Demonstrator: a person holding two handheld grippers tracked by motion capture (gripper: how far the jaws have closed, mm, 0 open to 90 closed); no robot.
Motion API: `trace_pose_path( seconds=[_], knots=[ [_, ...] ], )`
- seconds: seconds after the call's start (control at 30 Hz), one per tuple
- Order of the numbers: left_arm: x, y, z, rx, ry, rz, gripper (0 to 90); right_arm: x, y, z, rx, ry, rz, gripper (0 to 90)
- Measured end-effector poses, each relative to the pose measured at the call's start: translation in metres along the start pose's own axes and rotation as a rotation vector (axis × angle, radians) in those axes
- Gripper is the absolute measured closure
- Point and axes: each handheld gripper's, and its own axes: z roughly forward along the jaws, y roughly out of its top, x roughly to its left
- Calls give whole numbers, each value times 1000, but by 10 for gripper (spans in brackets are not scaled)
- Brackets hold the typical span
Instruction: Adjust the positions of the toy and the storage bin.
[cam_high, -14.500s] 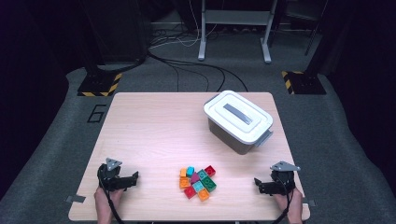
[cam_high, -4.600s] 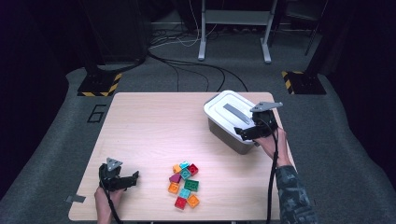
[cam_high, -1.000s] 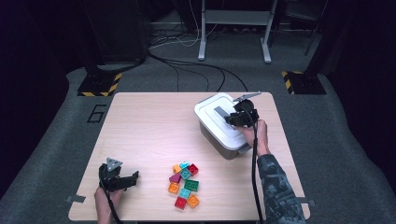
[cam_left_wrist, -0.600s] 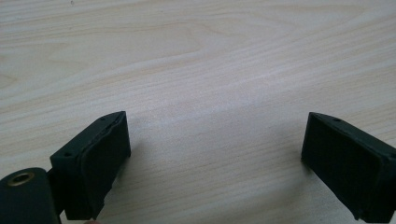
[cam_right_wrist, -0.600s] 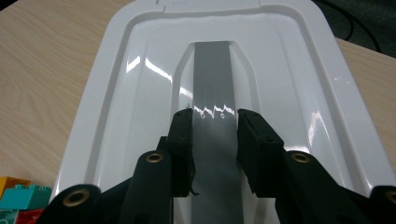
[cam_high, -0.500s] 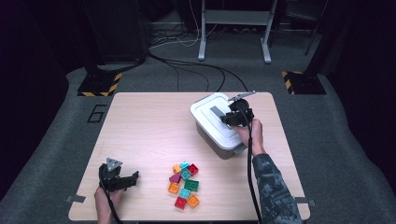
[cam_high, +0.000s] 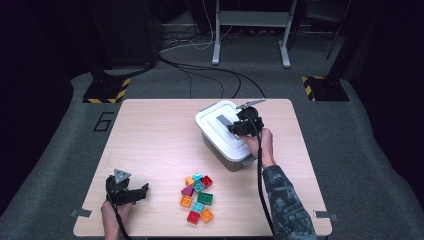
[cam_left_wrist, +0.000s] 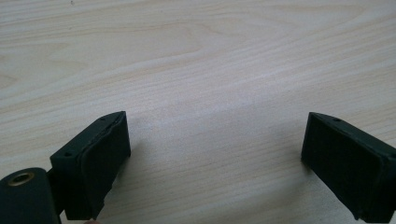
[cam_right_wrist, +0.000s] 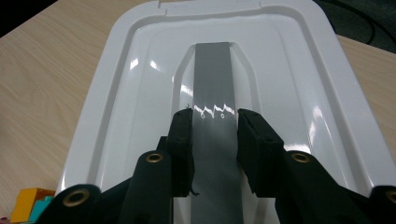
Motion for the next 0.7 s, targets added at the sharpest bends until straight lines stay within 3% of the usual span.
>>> trace_pose_path(
  seconds=[0.37, 0.7],
  knots=[
    [0, 0, 0, 0, 1, 1, 77, 18, 5, 8, 7, 28, -23, 664],
    [0, 0, 0, 0, 0, 1, 78, 19, 6, 8, 6, 26, -29, 664]
  ],
)
